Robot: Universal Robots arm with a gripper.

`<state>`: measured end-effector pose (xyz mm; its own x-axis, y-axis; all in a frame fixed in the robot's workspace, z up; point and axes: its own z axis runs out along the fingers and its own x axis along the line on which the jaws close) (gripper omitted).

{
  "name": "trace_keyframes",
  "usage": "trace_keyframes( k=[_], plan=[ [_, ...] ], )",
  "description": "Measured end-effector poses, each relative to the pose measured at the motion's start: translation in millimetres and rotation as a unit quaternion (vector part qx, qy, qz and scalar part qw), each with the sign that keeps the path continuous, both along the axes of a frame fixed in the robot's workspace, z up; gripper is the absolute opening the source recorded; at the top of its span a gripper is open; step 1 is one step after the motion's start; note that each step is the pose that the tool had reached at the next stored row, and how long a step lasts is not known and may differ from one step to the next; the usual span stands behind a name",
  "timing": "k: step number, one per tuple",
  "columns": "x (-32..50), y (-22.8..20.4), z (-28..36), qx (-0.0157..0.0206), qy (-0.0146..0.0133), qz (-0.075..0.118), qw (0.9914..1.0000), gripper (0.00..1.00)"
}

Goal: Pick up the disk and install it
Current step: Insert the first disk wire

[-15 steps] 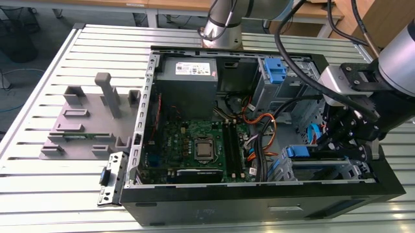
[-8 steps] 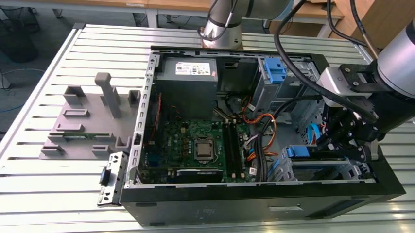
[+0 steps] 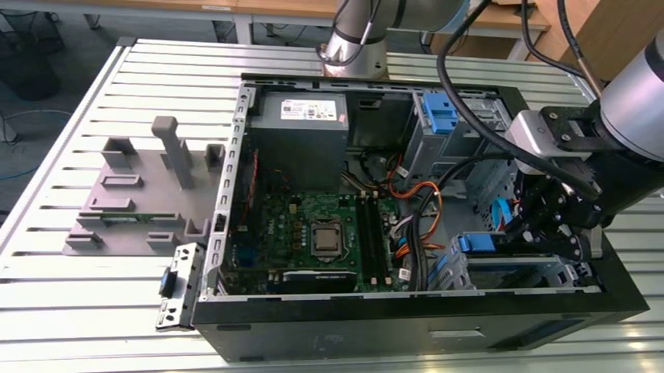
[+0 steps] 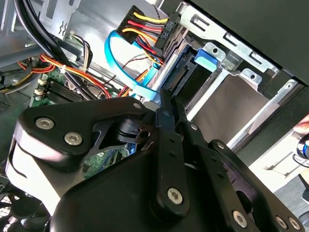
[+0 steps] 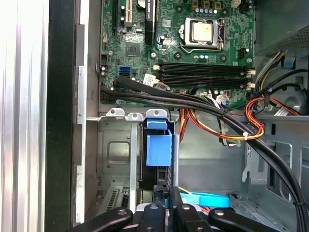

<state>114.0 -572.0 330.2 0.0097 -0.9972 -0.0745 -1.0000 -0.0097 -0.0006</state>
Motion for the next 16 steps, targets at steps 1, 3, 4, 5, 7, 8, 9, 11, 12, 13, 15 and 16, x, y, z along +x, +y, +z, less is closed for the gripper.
trace_keyframes(
  k=[1, 3, 4, 5, 7, 8, 9, 11, 12, 13, 15, 16],
  plan=[
    [0.0, 0.0, -0.1, 0.0000, 0.0000, 0.000, 1.00000, 0.16],
    [0.0, 0.0, -0.1, 0.0000, 0.0000, 0.000, 1.00000, 0.16],
    [0.0, 0.0, -0.1, 0.0000, 0.0000, 0.000, 1.00000, 0.16],
    [0.0, 0.0, -0.1, 0.0000, 0.0000, 0.000, 1.00000, 0.16],
    [0.0, 0.0, -0.3, 0.0001, 0.0000, 0.000, 1.00000, 0.17],
    [0.0, 0.0, -0.3, 0.0002, 0.0000, 0.000, 1.00000, 0.17],
    [0.0, 0.0, -0.3, 0.0002, 0.0000, 0.000, 1.00000, 0.24],
    [0.0, 0.0, -0.3, 0.0001, 0.0000, 0.000, 1.00000, 0.24],
    [0.0, 0.0, -0.1, 0.0001, 0.0000, 0.000, 1.00000, 0.24],
    [0.0, 0.0, 0.9, 0.0000, 0.0000, 0.000, 1.00000, 0.24],
    [0.0, 0.0, 4.4, 0.0001, 0.0000, 0.000, 1.00000, 0.24],
    [0.0, 0.0, 6.7, 0.0000, 0.0000, 0.000, 1.00000, 0.24]
  ],
)
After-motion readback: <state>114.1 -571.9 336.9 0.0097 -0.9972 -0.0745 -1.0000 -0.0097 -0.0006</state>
